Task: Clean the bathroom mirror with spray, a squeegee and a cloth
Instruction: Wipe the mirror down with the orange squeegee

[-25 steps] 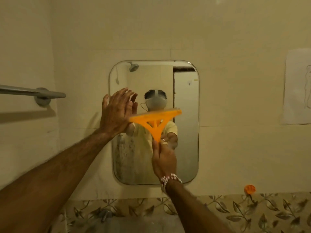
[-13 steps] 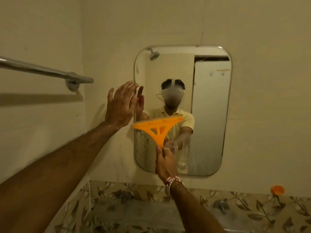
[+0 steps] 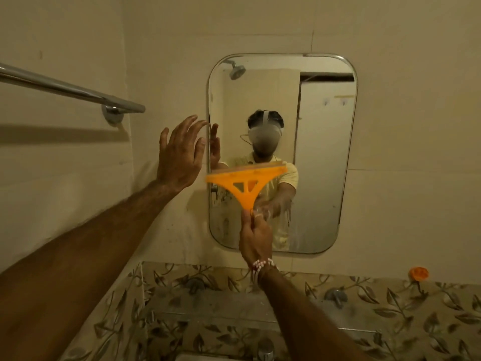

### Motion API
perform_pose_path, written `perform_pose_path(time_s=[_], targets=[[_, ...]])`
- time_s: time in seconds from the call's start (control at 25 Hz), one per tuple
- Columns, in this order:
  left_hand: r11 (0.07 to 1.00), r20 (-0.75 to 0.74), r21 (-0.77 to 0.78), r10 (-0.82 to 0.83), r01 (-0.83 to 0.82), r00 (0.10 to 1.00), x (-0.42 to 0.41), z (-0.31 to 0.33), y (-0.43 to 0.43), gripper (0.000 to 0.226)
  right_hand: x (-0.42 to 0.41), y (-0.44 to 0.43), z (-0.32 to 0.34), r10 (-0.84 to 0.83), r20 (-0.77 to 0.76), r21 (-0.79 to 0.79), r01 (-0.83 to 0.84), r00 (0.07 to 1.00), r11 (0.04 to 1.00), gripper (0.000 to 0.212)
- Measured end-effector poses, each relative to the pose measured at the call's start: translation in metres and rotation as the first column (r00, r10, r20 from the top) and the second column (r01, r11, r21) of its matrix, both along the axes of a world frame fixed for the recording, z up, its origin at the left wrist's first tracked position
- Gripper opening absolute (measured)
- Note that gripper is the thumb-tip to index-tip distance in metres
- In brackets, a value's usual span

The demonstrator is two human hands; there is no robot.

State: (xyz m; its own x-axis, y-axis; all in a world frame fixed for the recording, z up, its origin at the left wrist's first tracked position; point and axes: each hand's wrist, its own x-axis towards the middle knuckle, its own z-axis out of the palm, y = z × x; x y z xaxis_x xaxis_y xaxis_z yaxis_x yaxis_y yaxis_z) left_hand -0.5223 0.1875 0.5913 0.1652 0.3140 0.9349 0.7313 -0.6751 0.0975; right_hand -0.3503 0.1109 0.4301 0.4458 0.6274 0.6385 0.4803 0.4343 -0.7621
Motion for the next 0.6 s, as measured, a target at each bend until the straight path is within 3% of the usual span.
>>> perform_pose_path(time_s=[0.16,0.28,0.44,0.6], targets=[[1.0,-0.012,-0.005,-0.01,0.01,1.0,0.01,-0.004,-0.004,0.047,0.018,0.006,0.022,-0.078,-0.123,-0.002,0.078,0.989,0.997,0.042],[0.999,-0.029,0.013,-0.033,0.034,0.999,0.024,-0.014,-0.006,0.049,0.032,-0.002,-0.039,-0.051,-0.135,-0.115,0.035,0.99,0.993,0.042],[0.998,-0.063,-0.008,-0.059,0.059,0.996,0.047,-0.027,-0.009,0.046,0.035,-0.029,-0.122,-0.131,-0.114,-0.219,0.103,0.985,0.97,0.06],[0.995,-0.054,-0.002,-0.096,0.096,0.994,0.062,-0.03,-0.01,0.044,0.04,-0.045,-0.114,-0.105,-0.108,-0.2,0.082,0.989,0.976,0.057]])
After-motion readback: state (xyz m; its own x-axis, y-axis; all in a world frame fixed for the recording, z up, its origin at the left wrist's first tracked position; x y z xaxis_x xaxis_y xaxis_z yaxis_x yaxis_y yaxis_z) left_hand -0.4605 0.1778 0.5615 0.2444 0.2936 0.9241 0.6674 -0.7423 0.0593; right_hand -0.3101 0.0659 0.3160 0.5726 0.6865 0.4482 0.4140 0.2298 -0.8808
